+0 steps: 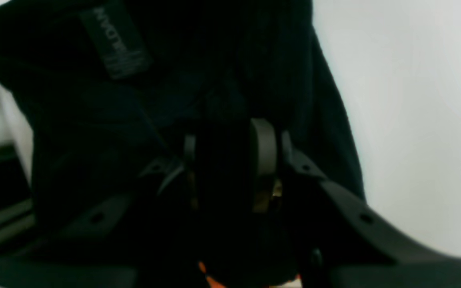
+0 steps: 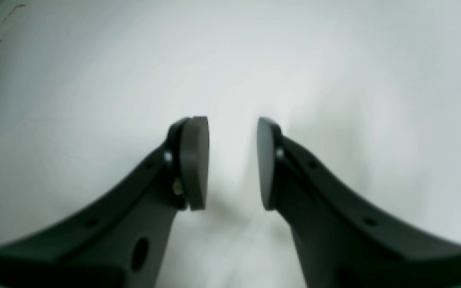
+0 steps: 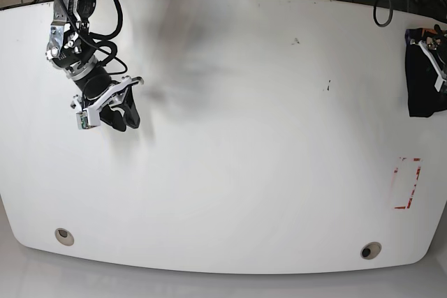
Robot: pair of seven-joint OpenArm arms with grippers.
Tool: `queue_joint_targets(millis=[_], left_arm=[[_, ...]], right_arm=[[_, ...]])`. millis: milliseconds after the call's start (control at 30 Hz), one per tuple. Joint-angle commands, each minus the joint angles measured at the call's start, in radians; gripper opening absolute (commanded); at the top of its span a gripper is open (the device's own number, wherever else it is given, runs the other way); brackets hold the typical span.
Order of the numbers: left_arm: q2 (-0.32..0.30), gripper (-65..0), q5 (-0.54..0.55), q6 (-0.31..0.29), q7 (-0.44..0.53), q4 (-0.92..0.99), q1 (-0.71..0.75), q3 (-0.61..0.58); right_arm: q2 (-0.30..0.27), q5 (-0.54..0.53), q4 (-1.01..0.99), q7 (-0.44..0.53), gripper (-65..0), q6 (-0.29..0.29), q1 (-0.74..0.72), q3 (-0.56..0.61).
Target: Layout the t-shirt on the table in an organized manner, then fold the t-shirt properly
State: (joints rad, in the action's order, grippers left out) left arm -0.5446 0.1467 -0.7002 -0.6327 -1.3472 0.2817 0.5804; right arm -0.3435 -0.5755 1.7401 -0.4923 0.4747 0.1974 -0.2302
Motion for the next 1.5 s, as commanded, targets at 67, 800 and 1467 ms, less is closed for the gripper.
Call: queue_joint_targets(millis=[67,800,1467], left_arm=[[-0.025,-49.9,-0.009,0.002,-0.006,-0.015,-0.006,0.008],[0.295,-49.9,-0.216,0.002,0.270,-0.418,-0.144,-0.148],[0.593,-50.3,-0.365,0.268,0.788,-0.460,0.285,-0.342]], right_arm=[[-0.015,-0.015,0.021,0.028,-45.3,0.008,-0.011,-0.007],[0.060,0.318,0.062,0.105,-45.5,0.000,0.024,0.081],[0.261,0.608,0.064,0.458,-45.5,0.009,0.322,-0.074]])
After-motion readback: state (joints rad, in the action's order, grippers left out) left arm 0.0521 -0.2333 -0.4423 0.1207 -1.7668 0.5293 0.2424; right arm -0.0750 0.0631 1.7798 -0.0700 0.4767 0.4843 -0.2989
